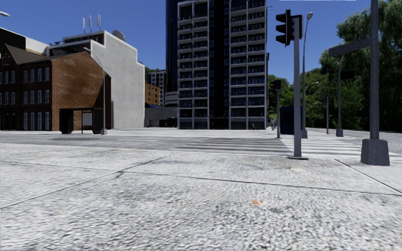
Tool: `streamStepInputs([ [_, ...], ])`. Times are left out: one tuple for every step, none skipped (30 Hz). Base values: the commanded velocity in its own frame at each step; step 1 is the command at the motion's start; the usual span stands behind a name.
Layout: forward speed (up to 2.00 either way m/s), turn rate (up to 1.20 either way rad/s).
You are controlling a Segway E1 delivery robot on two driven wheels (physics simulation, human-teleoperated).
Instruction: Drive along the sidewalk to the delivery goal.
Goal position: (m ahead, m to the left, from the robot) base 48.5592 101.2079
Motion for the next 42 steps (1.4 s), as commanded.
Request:
streamStepInputs([
  [2.00, -0.30],
  [2.00, -0.30],
  [2.00, -0.30],
  [2.00, -0.28],
  [2.00, -0.22],
  [2.00, -0.10],
  [2.00, -0.10],
  [2.00, 0.00],
  [2.00, 0.00],
  [2.00, 0.00],
  [2.00, 0.00],
  [2.00, 0.00],
  [2.00, 0.00],
  [2.00, 0.00],
  [2.00, 0.00],
  [2.00, 0.00],
  [2.00, 0.00],
  [2.00, -0.23],
  [2.00, -0.30],
  [2.00, -0.30],
  [2.00, -0.32],
  [2.00, -0.32],
  [2.00, -0.33],
  [2.00, -0.33],
  [2.00, -0.33],
  [2.00, -0.33],
  [2.00, -0.33],
  [2.00, -0.33],
  [2.00, -0.33],
  [2.00, -0.33],
  [2.00, -0.33],
  [2.00, -0.33],
  [2.00, -0.32],
  [2.00, -0.24],
  [2.00, -0.12],
  [2.00, 0.00],
  [2.00, 0.00],
  [2.00, 0.00],
  [2.00, 0.00],
  [2.00, 0.00],
  [2.00, 0.00],
  [2.00, 0.00],
])
